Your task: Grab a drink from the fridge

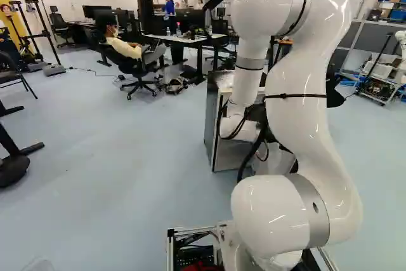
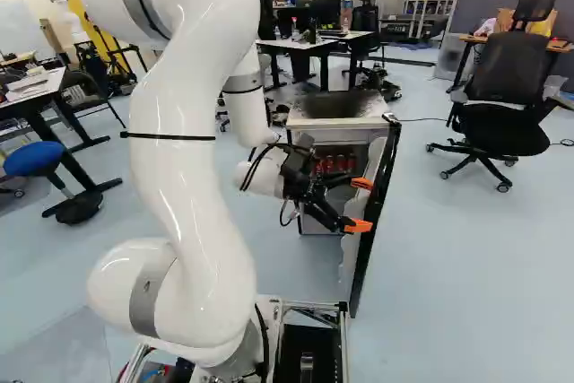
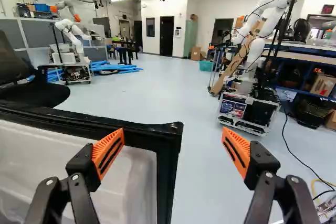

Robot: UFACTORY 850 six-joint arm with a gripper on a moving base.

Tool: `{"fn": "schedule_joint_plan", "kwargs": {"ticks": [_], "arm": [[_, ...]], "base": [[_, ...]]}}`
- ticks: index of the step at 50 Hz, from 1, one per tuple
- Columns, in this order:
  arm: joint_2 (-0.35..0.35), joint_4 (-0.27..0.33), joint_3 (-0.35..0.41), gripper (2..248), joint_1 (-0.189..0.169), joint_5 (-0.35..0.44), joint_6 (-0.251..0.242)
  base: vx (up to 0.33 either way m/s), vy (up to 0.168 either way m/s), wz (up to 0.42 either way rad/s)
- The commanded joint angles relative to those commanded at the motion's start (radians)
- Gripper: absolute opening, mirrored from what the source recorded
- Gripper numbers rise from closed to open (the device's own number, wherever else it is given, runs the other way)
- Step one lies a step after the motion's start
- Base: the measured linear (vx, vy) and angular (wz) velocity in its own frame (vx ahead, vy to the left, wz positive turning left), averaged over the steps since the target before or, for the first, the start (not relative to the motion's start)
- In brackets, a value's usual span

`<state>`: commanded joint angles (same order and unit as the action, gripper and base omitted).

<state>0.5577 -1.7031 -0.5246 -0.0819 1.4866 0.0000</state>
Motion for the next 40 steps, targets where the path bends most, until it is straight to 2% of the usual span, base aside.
{"fn": "schedule_joint_plan", "kwargs": {"ticks": [40], "arm": [[0.046,0.000,-0.144,247,-0.159,-0.052,0.000]], "base": [[0.000,0.000,0.000]]}}
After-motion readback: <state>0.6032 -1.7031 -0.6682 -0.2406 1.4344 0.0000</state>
